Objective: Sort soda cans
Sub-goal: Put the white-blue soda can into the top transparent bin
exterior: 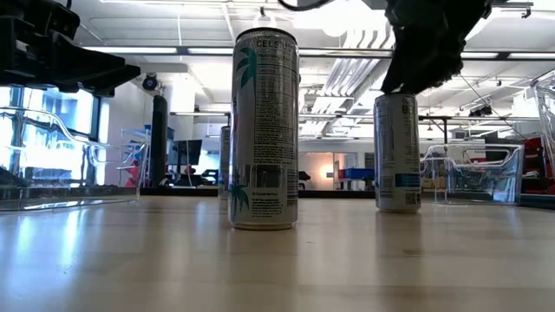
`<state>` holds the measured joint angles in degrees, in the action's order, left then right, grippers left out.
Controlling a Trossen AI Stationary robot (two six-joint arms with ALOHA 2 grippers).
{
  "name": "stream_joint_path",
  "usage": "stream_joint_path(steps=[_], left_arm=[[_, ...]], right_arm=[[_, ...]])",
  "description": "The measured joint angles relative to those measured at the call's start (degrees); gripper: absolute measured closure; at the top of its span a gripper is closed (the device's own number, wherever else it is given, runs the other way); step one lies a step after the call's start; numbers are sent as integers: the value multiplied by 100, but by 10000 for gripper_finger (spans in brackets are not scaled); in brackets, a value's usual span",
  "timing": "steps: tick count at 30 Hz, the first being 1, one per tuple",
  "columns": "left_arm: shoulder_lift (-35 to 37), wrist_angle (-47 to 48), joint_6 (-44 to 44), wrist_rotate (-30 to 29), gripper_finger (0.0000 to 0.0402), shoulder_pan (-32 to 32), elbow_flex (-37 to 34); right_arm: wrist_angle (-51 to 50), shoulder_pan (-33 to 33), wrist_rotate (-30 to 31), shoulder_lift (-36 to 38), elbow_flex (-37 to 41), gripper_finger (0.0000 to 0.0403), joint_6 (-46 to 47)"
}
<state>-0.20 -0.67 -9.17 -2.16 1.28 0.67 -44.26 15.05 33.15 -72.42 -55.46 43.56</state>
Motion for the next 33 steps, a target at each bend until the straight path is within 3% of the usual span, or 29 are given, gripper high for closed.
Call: stream_joint_path(steps=[10, 16, 24, 28, 33], left_arm=[[1, 0, 0, -1, 222, 1, 1], [1, -2, 0, -1, 223, 2, 1], [-1, -2, 0, 0, 222, 0, 2], [-1, -2, 0, 0, 222, 0, 2], [0, 0, 0, -1, 222, 0, 1]], right_arm=[[-285, -22, -490, 330, -16, 129, 11], [-2002, -42, -1219, 354, -674, 141, -747], [-1478, -250, -1004, 246, -375, 143, -1797], [-1512, -482, -571, 74, -355, 156, -1798], [-1458, -728, -618, -72, -350, 185, -1704]])
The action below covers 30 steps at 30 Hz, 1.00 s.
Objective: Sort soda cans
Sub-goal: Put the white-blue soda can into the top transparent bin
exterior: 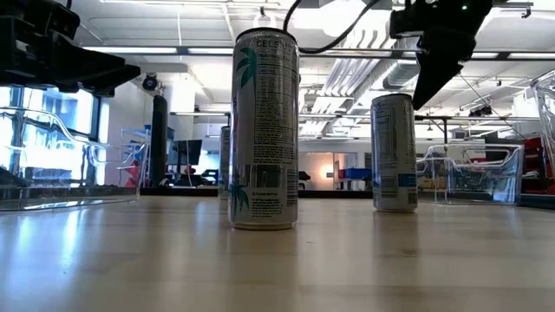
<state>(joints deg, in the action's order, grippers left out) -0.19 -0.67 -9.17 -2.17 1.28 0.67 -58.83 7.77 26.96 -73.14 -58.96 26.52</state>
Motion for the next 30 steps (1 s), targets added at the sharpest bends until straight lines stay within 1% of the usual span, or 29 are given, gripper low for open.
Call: stream_joint_path(steps=[5, 8, 14, 16, 17, 18, 19, 20, 22, 23, 24, 26, 30], left_arm=[[0, 0, 0, 2, 222, 2, 1], [0, 0, 0, 2, 222, 1, 0], [0, -2, 0, 2, 222, 1, 1], [-1, 0, 0, 1, 222, 2, 2], [-1, 0, 0, 2, 222, 0, -1], [1, 0, 0, 0, 223, 0, -1], [-1, 0, 0, 2, 222, 0, 0], [-1, 0, 0, -1, 222, 1, 1], [0, 0, 0, 0, 222, 0, 1], [1, 0, 0, 1, 222, 0, -1], [0, 0, 0, 1, 222, 0, 1], [-1, 0, 0, 1, 222, 0, -1], [1, -2, 0, 2, 222, 0, 0]], right_arm=[[120, 31, -446, -5, 0, 220, -93], [330, 148, -847, 2, 1, 233, -106], [755, 425, -1817, 6, 0, 238, -112], [776, 502, -2196, 20, 0, 238, -244], [759, 546, -2282, 37, 0, 238, -331], [713, 584, -2253, 55, 0, 238, -387], [614, 608, -2078, 62, 0, 238, -399], [473, 616, -1770, 63, 0, 238, -328], [166, 548, -884, 63, 0, 238, -77], [72, 476, -536, 59, 0, 238, 26], [31, 374, -322, 53, 0, 238, 46], [30, 156, -235, 46, 0, 238, 2], [281, -263, -305, 11, 0, 238, -313]])
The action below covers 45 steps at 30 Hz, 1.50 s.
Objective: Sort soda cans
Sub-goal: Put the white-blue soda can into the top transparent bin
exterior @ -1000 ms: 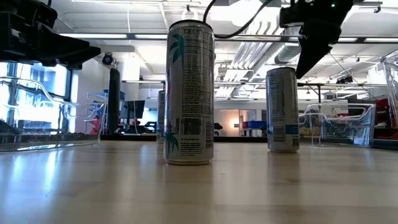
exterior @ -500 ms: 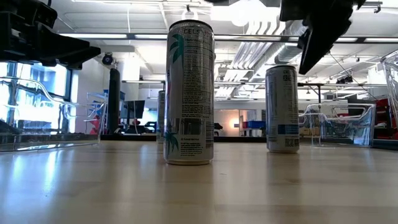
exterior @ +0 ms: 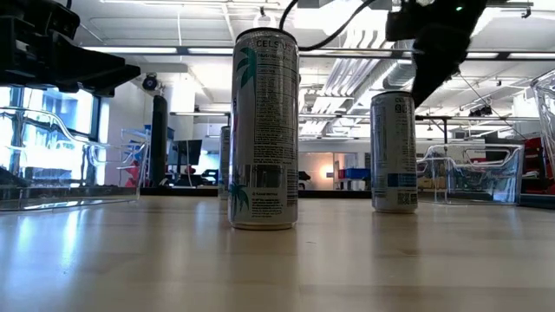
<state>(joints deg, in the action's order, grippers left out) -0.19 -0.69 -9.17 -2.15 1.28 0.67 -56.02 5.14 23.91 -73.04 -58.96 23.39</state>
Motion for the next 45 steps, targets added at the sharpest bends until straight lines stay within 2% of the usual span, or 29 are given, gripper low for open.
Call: stream_joint_path(steps=[3, 8, 13, 19, 21, 24, 26, 30, 32, 35, 41, 43, 45], left_arm=[[-1, 2, 0, 0, 222, 1, 0], [0, 0, 0, -2, 222, 0, 0], [-2, 2, 0, -1, 222, 2, 0], [-1, 1, 0, 0, 222, 0, 0], [-1, 0, 0, -1, 222, 0, 1], [-2, 0, 0, -2, 222, 0, 2], [0, 0, 0, 0, 222, 2, 0], [-1, 0, 0, 0, 222, 1, 2], [-1, 0, 0, -1, 222, 1, 2], [-2, 2, 0, -2, 222, 0, 0], [0, 2, 0, -1, 222, 1, 0], [0, 0, 0, 0, 222, 0, 1], [-1, 1, 0, 0, 222, 1, 1]], right_arm=[[161, -186, -120, -86, 0, 238, -262], [101, -247, -925, -250, 0, 238, -394], [185, 39, -1232, -249, 0, 238, -114], [262, 426, -2009, -240, 0, 238, -6], [27, 516, -1720, -240, 0, 238, -19], [-289, 527, -519, -240, 0, 238, 317], [-287, 450, 21, -240, 0, 238, 459], [93, 196, 157, -270, 0, 238, 199], [262, 87, -18, -330, 0, 238, 16], [303, 29, -645, -385, 0, 238, -126], [295, 358, -1847, -344, 0, 238, 259], [426, 534, -1933, -336, 0, 238, 356], [420, 658, -1775, -339, 0, 238, 384]])
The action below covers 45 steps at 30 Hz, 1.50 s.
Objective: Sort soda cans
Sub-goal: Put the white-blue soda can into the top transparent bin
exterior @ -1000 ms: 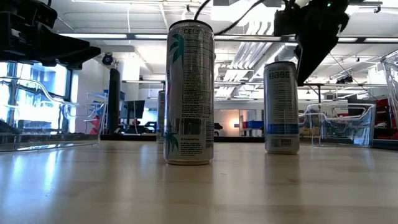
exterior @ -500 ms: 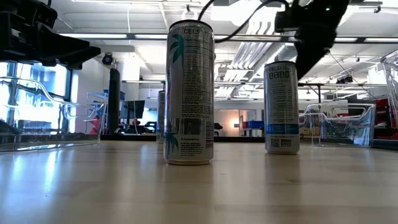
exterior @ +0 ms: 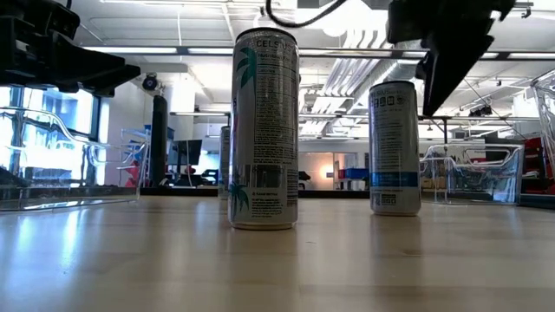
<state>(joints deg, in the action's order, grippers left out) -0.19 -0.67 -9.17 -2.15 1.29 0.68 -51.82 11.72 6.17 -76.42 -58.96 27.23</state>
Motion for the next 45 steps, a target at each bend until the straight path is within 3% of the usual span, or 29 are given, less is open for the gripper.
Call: stream_joint_path(steps=[5, 9, 12, 16, 22, 24, 28, 30, 35, 41, 45], left_arm=[[1, -1, 0, 0, 222, -1, -1], [-1, 1, 0, 0, 222, 0, -1], [1, 1, 0, 0, 222, 1, 1], [0, 1, 0, 0, 222, 1, -1], [0, -1, 0, 0, 222, 0, 1], [0, 0, 0, -1, 222, 1, -1], [-1, 1, 0, 0, 222, -1, 0], [-1, 1, 0, 0, 222, -1, 1], [-1, 1, 0, 0, 222, -1, 0], [0, 1, 0, -2, 222, 1, -1], [0, -1, 0, -2, 222, 0, 1]], right_arm=[[-700, -69, 1369, 0, 0, 238, 419], [-777, -351, 1779, 0, 0, 238, 488], [-396, -511, 1564, 0, 0, 238, 210], [-319, -567, 711, 0, 0, 238, 93], [-312, -165, -225, 0, 0, 238, 395], [-324, -12, -126, 0, 0, 238, 391], [-375, 31, 1238, 0, 0, 238, 577], [-313, -125, 1571, -7, 0, 238, 408], [-10, -650, 1419, -284, 0, 248, -193], [91, -637, 99, -473, 0, 278, -472], [121, -395, -274, -404, 0, 285, -258]])
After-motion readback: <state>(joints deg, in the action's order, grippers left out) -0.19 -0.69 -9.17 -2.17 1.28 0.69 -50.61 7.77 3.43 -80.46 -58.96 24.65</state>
